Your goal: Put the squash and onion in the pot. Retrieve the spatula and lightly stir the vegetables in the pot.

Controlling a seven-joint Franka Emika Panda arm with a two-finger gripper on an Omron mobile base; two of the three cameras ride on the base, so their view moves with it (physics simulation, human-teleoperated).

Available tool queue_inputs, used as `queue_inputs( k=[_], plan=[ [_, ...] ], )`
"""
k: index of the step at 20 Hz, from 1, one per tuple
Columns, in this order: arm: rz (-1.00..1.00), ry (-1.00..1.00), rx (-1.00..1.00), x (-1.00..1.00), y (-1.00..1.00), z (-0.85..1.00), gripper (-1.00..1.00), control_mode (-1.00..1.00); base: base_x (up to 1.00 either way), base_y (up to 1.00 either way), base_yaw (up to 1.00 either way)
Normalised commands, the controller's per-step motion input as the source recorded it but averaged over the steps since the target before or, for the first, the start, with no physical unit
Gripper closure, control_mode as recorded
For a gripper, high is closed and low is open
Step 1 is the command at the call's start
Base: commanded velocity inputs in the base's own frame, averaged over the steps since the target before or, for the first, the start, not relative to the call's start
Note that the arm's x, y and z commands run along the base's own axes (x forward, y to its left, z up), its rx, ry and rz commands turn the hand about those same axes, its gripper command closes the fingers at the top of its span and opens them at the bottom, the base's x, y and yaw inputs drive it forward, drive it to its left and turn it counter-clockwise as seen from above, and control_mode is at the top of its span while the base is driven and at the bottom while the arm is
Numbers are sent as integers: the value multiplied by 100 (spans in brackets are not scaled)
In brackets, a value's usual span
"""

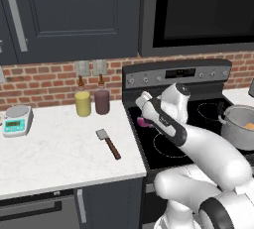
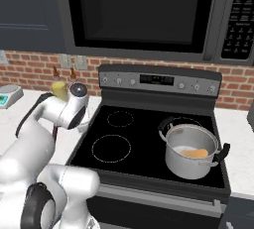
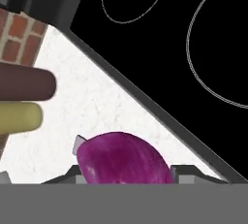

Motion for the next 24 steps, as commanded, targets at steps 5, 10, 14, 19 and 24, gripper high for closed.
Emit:
queue_inputs(
  k=[5, 10, 14, 19, 24],
  plan=[
    [-2, -8, 0, -91, -85, 64, 100, -100, 0, 0, 0],
    [-1, -4, -1, -56, -76, 100, 100, -100, 0, 0, 0],
    [0, 0, -9, -18, -80, 100, 100, -100, 0, 0, 0],
    [-3, 10, -10, 0, -93, 95, 100, -100, 0, 0, 0],
    [-3, 18, -8, 0, -100, 35, 100, -100, 0, 0, 0]
  ],
)
